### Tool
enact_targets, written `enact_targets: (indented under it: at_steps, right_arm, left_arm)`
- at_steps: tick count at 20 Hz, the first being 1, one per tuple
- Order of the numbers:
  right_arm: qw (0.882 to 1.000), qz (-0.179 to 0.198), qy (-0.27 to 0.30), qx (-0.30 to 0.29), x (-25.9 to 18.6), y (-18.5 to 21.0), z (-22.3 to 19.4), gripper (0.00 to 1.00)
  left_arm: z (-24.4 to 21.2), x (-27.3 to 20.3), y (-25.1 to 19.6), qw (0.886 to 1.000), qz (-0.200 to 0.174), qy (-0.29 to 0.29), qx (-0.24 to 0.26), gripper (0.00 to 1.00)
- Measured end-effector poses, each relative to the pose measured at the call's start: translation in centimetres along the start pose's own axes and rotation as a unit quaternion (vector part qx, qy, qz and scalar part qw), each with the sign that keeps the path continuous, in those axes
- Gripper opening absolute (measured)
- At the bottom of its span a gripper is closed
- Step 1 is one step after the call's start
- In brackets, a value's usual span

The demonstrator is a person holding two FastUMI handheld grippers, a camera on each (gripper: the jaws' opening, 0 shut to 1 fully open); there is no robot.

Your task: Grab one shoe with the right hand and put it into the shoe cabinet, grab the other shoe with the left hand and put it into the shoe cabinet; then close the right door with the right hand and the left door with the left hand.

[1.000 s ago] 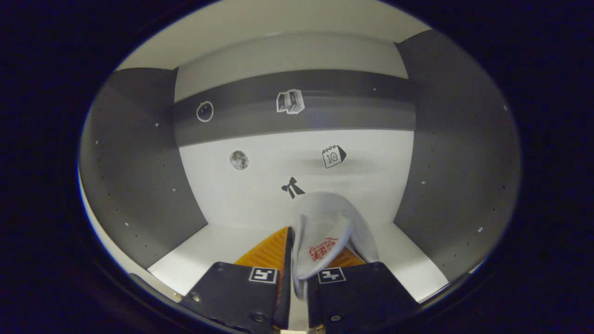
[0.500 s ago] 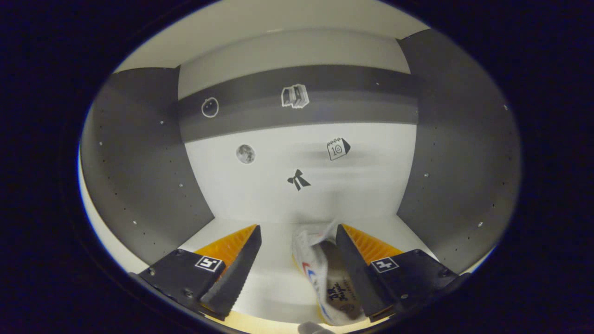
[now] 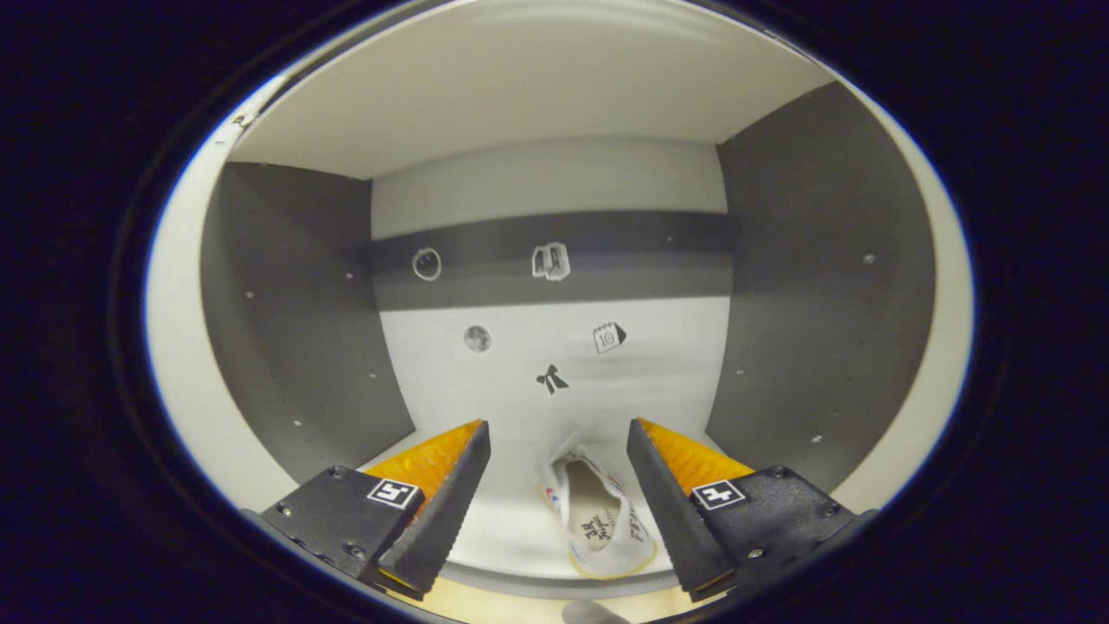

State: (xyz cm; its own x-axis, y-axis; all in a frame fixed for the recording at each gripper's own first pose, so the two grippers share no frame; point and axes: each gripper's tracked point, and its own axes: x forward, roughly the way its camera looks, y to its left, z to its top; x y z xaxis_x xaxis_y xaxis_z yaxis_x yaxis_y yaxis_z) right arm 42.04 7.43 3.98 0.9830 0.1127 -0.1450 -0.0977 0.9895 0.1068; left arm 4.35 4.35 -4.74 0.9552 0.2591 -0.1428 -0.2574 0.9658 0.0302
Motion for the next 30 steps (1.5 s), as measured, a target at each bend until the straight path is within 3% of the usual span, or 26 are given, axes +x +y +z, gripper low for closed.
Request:
enact_targets:
  at_steps: [6, 11, 12, 15, 21, 30]
  right_arm:
    - [0.997, 0.02, -0.067, -0.018, -12.7, 0.1, -0.3, 0.99]
    - [0.998, 0.021, -0.059, 0.001, -21.6, -1.7, -5.1, 0.99]
    - [0.998, 0.016, -0.054, -0.001, -23.4, -2.5, -6.4, 0.99]
    - [0.999, -0.01, -0.051, -0.007, -27.2, -5.0, -9.1, 0.99]
    - [0.998, -0.047, -0.036, -0.018, -31.6, -8.0, -11.6, 0.99]
    - [0.996, -0.074, 0.011, -0.047, -33.8, -9.1, -13.8, 1.0]
  left_arm:
    - [-0.6, 0.3, -1.4, 0.999, -0.05, -0.01, 0.009, 0.97]
    - [-1.5, 0.3, -3.6, 0.996, -0.09, -0.018, 0.012, 0.97]
    - [-2.0, 0.2, -4.1, 0.995, -0.098, -0.019, 0.014, 1.0]
    - [-4.1, -0.2, -6.3, 0.991, -0.131, -0.021, 0.024, 0.97]
    - [-13.7, -1.4, -9.5, 0.983, -0.178, 0.023, 0.034, 0.96]
    - [-33.6, -1.3, -14.7, 0.954, -0.224, 0.195, 0.05, 0.97]
